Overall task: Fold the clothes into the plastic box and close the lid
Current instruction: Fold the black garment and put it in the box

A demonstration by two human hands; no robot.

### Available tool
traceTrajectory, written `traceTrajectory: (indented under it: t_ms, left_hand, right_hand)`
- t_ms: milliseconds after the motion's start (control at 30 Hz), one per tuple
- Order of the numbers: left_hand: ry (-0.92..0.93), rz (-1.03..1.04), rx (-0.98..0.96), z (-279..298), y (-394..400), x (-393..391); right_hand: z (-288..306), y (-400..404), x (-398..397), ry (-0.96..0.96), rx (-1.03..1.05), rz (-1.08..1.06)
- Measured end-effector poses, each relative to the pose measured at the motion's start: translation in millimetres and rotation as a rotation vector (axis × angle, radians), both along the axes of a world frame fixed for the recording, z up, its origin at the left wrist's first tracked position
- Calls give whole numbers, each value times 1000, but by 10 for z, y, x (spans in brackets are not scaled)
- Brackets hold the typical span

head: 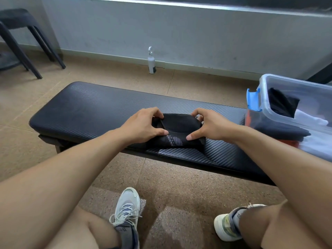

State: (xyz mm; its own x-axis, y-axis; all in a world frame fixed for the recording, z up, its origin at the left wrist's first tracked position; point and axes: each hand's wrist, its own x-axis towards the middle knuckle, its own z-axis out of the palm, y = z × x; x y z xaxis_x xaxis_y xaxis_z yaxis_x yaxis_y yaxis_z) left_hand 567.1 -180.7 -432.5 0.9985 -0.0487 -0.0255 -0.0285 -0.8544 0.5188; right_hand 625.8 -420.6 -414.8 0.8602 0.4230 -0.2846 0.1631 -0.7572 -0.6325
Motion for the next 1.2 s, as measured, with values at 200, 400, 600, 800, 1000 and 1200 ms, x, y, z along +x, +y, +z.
traceTrajectory:
  t_ms: [200,400,600,800,1000,1200]
  left_hand:
    - [-175,-46,-3,21,53,-2]
    - [-97,-39,86,-85,28,89]
    - [43,-91,157,-170,31,226]
    - [75,-109,142,-104,-1,247]
    - [-168,-224,76,-33,49,100]
    - [-46,-119,-426,119,-111,20]
  right_hand:
    - [73,-30,30,211,459,-66]
    - [-151,-50,153,-155,73,-211]
    - [-81,188,-143,-616,-160,290]
    - [-282,276,-237,-684,-363,395]
    - [-6,195,-81,-395,-89,270]
    - [183,-83,-41,-7,190,134]
